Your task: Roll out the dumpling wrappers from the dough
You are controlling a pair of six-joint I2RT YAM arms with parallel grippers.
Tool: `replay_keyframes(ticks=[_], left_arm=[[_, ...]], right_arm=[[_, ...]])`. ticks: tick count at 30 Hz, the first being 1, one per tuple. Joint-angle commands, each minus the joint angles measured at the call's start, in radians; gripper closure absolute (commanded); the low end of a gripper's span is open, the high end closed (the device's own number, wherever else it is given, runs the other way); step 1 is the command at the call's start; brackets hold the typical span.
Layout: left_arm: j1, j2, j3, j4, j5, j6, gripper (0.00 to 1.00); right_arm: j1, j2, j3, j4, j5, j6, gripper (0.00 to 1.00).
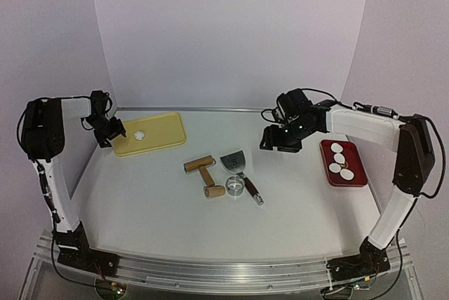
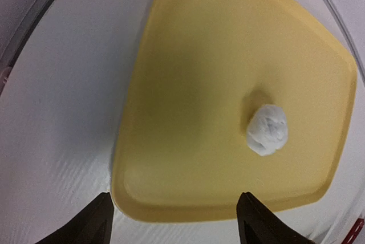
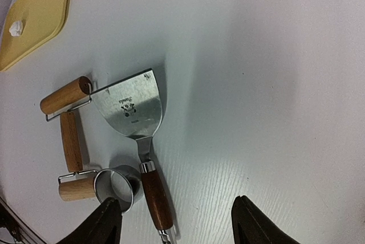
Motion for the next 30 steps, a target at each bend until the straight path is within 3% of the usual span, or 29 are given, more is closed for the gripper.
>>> replay_keyframes(ticks=[1, 9, 16, 22, 30], left_arm=[[0.031, 0.091, 0.104, -0.067, -0.063, 0.097, 0.33], [0.049, 0.184, 0.177, -0.072, -0.055, 0.212, 0.59], [0.048, 0.189, 0.145, -0.093, -0.095, 0.276, 0.98], [0.045, 0.03, -0.047, -0.079, -0.147, 0.288, 1.0], [0.017, -0.237, -0.288, -0.132, -0.217, 0.269, 1.0]], right_arm=[[0.026, 0.066, 0.084, 0.018, 0.018, 0.013, 0.34], [0.065, 0.143, 0.127, 0.016, 0.027, 0.03, 0.36], [0.083, 0.212, 0.217, -0.015, 0.007, -0.01, 0.37], [0.125, 0.292, 0.352, -0.062, -0.05, -0.103, 0.37], [0.264, 0.512, 0.623, -0.196, 0.005, -0.219, 0.33]])
